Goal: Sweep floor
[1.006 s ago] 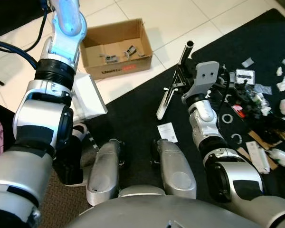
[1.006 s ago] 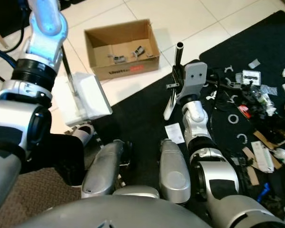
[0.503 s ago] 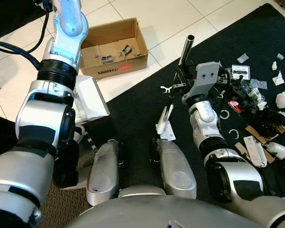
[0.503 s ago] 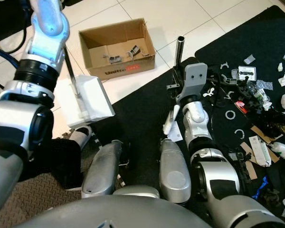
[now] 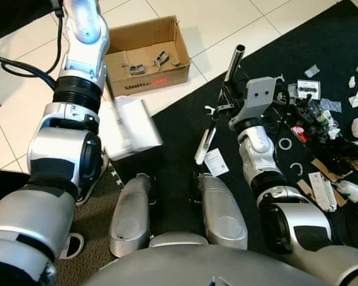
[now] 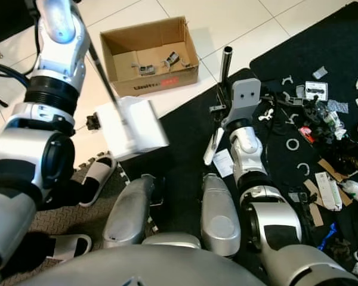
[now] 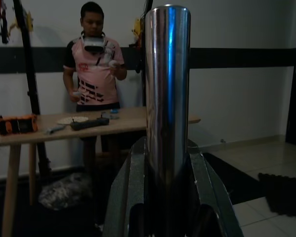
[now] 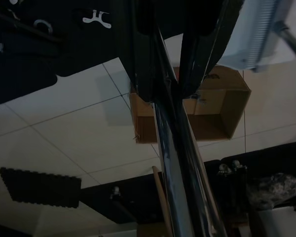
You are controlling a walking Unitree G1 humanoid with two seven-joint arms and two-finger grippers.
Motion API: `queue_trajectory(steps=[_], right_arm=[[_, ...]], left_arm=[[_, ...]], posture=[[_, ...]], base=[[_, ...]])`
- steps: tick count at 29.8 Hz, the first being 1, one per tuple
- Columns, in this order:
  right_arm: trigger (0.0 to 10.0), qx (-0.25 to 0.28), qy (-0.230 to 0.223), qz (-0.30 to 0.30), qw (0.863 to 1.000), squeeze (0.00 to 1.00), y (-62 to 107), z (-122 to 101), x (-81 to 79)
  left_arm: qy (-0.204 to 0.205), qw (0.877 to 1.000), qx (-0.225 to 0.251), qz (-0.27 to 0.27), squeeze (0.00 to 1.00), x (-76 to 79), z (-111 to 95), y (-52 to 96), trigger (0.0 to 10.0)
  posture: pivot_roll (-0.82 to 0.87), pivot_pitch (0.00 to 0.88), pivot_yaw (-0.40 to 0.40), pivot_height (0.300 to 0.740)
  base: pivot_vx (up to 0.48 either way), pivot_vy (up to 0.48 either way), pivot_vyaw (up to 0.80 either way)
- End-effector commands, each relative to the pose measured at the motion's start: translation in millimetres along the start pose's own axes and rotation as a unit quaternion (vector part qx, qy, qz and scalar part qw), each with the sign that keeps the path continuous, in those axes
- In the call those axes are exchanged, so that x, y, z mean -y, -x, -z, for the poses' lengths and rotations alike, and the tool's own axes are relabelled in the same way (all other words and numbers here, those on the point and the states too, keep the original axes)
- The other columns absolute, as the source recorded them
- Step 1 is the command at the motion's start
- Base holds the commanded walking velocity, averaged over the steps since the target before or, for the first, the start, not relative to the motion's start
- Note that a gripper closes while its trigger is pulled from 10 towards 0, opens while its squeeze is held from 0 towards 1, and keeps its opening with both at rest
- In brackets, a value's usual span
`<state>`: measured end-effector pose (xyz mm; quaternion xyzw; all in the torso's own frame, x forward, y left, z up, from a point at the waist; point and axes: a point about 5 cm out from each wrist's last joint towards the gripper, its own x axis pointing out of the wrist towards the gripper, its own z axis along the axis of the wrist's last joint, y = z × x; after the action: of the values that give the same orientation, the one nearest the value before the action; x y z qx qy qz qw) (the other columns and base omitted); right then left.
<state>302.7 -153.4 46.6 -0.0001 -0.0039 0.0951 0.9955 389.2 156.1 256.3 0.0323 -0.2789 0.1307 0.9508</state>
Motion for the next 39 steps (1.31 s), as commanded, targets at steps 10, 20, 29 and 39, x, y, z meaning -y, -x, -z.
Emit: queue_trajectory(steps=[10, 20, 29, 39], right_arm=[[10.0, -0.012, 0.032, -0.015, 0.999, 0.0, -6.5, -2.4, -3.3], [10.0, -0.083, 0.039, 0.002, 0.996, 0.0, 3.1, 20.1, -1.1], [10.0, -0.107, 0.049, 0.003, 0.993, 0.0, 1.5, 22.7, 2.9], [10.0, -0.096, 0.039, 0.009, 0.995, 0.0, -3.6, 17.8, 1.7]], left_arm=[[0.007, 1.0, -0.002, -0.002, 0.0, -4.6, 3.7, 18.3, 10.0], [-0.057, 0.997, 0.045, -0.007, 0.0, -27.2, 2.6, 25.9, 10.0], [0.007, 0.999, 0.016, -0.046, 0.0, -27.9, 3.1, 30.6, 10.0], [0.0, 1.0, -0.013, 0.008, 0.0, -9.2, 15.5, 49.8, 10.0]], posture=[[-0.02, 0.118, -0.017, 0.74], [-0.02, 0.136, -0.034, 0.74], [-0.02, 0.174, -0.07, 0.74], [-0.02, 0.159, -0.068, 0.74]], base=[[0.0, 0.0, 0.0], [0.0, 0.0, 0.0], [0.0, 0.0, 0.0], [0.0, 0.0, 0.0]])
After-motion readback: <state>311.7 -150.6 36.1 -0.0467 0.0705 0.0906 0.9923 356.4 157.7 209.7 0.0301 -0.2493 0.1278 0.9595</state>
